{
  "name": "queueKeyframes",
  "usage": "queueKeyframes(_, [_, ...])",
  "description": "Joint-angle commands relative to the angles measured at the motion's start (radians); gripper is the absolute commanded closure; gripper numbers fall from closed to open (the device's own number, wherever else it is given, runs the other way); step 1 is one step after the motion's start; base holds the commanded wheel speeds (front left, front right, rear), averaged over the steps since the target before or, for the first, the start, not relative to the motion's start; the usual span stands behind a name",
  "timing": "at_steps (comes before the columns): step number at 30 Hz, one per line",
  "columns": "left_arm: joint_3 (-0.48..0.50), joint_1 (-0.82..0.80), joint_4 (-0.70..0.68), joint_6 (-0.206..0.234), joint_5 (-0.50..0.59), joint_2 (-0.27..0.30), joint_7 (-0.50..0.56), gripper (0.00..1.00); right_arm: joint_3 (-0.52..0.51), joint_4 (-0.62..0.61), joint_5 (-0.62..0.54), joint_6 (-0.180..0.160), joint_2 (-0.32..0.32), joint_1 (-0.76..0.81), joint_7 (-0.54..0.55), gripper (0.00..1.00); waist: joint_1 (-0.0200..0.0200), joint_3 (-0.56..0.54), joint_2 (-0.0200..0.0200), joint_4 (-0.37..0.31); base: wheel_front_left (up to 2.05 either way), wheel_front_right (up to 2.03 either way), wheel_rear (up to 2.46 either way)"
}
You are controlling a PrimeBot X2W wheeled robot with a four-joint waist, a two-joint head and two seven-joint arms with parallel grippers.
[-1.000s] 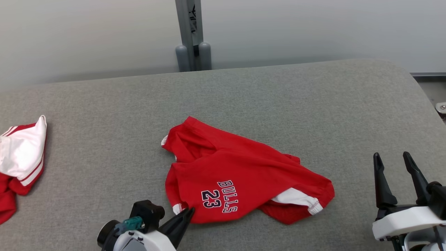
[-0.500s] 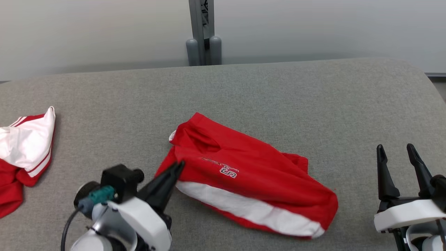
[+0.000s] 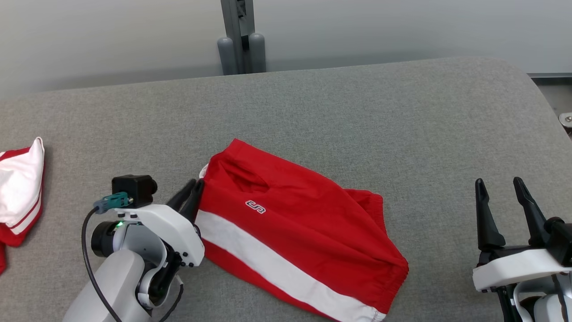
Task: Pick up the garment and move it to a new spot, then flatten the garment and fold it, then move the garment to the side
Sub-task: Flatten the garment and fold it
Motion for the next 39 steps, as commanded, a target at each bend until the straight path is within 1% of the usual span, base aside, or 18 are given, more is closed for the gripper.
queueKeyframes(1, [0.013, -0.022, 0.029, -0.005, 0.001, -0.007, -0.035, 0.00, -0.003, 0.000, 0.007, 0.002, -0.007, -0.002, -0.007, 0.00, 0.0000, 0.000, 0.0000, 0.002, 0.00, 0.00, 0.00])
queueKeyframes(5, [0.020, -0.026, 0.091, 0.014, 0.042, -0.012, -0.136, 0.00, -0.003, -0.003, 0.007, 0.002, -0.007, 0.009, -0.004, 0.00, 0.0000, -0.007, 0.0000, 0.015, 0.00, 0.00, 0.00])
queueKeyframes(8, [0.033, 0.003, 0.088, 0.034, 0.066, 0.001, -0.213, 0.00, 0.000, -0.012, 0.007, 0.002, -0.007, 0.018, -0.009, 0.00, 0.0000, -0.020, 0.0000, 0.027, 0.00, 0.00, 0.00])
queueKeyframes(12, [0.068, 0.055, 0.026, 0.083, 0.095, 0.040, -0.303, 0.00, -0.001, -0.025, 0.012, 0.002, -0.007, 0.026, -0.011, 0.00, 0.0000, -0.042, 0.0000, 0.047, 0.00, 0.00, 0.00])
queueKeyframes(15, [0.108, 0.116, -0.055, 0.127, 0.100, 0.063, -0.341, 0.00, 0.010, -0.033, 0.013, 0.002, -0.007, 0.042, -0.008, 0.00, 0.0000, -0.059, 0.0000, 0.060, 0.00, 0.00, 0.00])
queueKeyframes(20, [0.161, 0.223, -0.226, 0.211, 0.153, 0.106, -0.367, 0.00, 0.025, -0.043, 0.014, 0.002, -0.006, 0.060, -0.001, 0.00, 0.0000, -0.085, 0.0000, 0.076, 0.00, 0.00, 0.00])
queueKeyframes(21, [0.161, 0.223, -0.226, 0.211, 0.153, 0.106, -0.367, 0.00, 0.025, -0.043, 0.014, 0.002, -0.006, 0.060, -0.001, 0.00, 0.0000, -0.085, 0.0000, 0.076, 0.00, 0.00, 0.00])
queueKeyframes(23, [0.163, 0.263, -0.286, 0.240, 0.185, 0.120, -0.369, 0.00, 0.030, -0.047, 0.015, 0.002, -0.007, 0.071, 0.002, 0.00, 0.0000, -0.094, 0.0000, 0.081, 0.00, 0.00, 0.00])
queueKeyframes(27, [0.149, 0.323, -0.377, 0.285, 0.230, 0.148, -0.361, 0.00, 0.041, -0.058, 0.018, 0.002, -0.007, 0.095, 0.013, 0.00, 0.0000, -0.106, 0.0000, 0.081, 0.00, 0.00, 0.00])
queueKeyframes(32, [0.130, 0.368, -0.447, 0.303, 0.240, 0.161, -0.334, 0.00, 0.044, -0.081, 0.033, 0.002, -0.007, 0.127, 0.023, 0.00, 0.0000, -0.120, 0.0000, 0.074, 0.00, 0.00, 0.00])
queueKeyframes(36, [0.129, 0.383, -0.460, 0.318, 0.242, 0.163, -0.325, 0.00, 0.048, -0.088, 0.039, 0.002, -0.007, 0.140, 0.026, 0.00, 0.0000, -0.121, 0.0000, 0.067, 0.00, 0.00, 0.00])
queueKeyframes(39, [0.129, 0.390, -0.457, 0.320, 0.239, 0.161, -0.325, 0.00, 0.048, -0.088, 0.042, 0.002, -0.007, 0.141, 0.027, 0.00, 0.0000, -0.122, 0.0000, 0.063, 0.00, 0.00, 0.00])
